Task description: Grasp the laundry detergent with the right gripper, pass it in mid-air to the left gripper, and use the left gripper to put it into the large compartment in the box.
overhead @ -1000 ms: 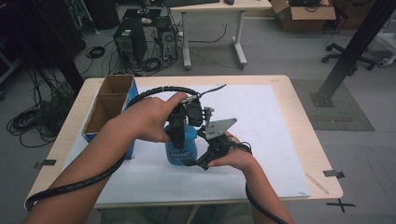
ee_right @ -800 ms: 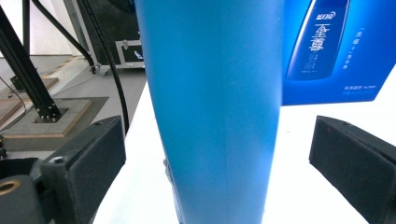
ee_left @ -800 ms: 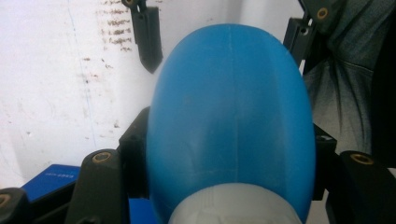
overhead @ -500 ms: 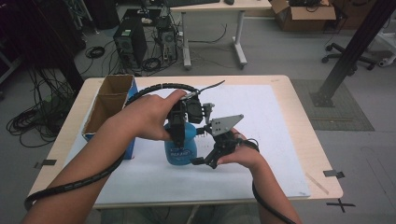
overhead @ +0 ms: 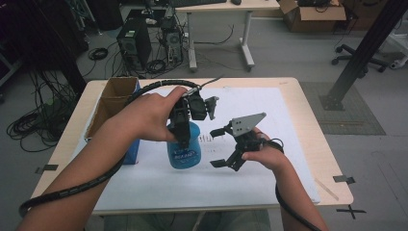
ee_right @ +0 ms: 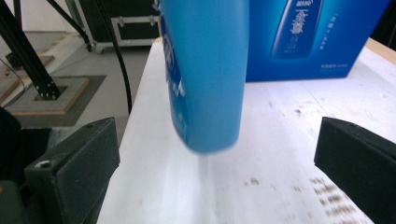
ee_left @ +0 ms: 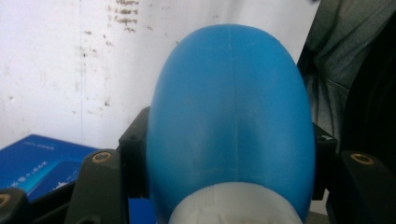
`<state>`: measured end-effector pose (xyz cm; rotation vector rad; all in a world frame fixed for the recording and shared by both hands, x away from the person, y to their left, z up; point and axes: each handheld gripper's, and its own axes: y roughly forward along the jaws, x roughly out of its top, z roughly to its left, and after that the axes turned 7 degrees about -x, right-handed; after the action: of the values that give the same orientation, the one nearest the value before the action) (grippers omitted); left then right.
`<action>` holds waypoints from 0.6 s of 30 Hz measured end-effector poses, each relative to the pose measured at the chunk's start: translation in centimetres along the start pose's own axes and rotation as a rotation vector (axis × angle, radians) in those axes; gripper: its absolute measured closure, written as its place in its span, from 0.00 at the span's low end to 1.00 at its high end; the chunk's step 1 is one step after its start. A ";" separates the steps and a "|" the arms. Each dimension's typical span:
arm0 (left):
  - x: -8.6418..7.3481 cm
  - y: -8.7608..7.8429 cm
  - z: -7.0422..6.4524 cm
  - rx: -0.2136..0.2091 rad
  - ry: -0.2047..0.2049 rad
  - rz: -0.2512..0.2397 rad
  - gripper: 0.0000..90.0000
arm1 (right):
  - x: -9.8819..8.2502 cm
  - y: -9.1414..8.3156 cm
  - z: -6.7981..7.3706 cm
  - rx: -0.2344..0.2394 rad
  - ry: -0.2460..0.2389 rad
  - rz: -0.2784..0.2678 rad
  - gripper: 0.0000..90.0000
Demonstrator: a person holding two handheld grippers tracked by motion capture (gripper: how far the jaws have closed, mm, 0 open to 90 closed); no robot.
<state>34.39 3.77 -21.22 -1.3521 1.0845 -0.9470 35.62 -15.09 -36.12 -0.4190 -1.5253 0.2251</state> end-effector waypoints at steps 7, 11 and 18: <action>-0.4 -0.8 0.7 -0.005 -0.148 -0.034 0.43 | 0.3 -2.8 -0.5 -0.021 -0.028 0.099 0.01; -0.5 -1.1 1.1 -0.009 -0.209 -0.052 0.43 | 0.5 -4.0 -0.8 -0.035 -0.029 0.132 0.01; -0.9 -1.9 1.7 -0.045 -0.297 -0.074 0.43 | 0.9 -5.7 -1.2 -0.051 -0.031 0.177 0.01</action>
<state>35.96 5.09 -19.42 -1.5237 0.8378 -0.7485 36.21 -20.09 -33.01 -0.5945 -1.5274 0.3320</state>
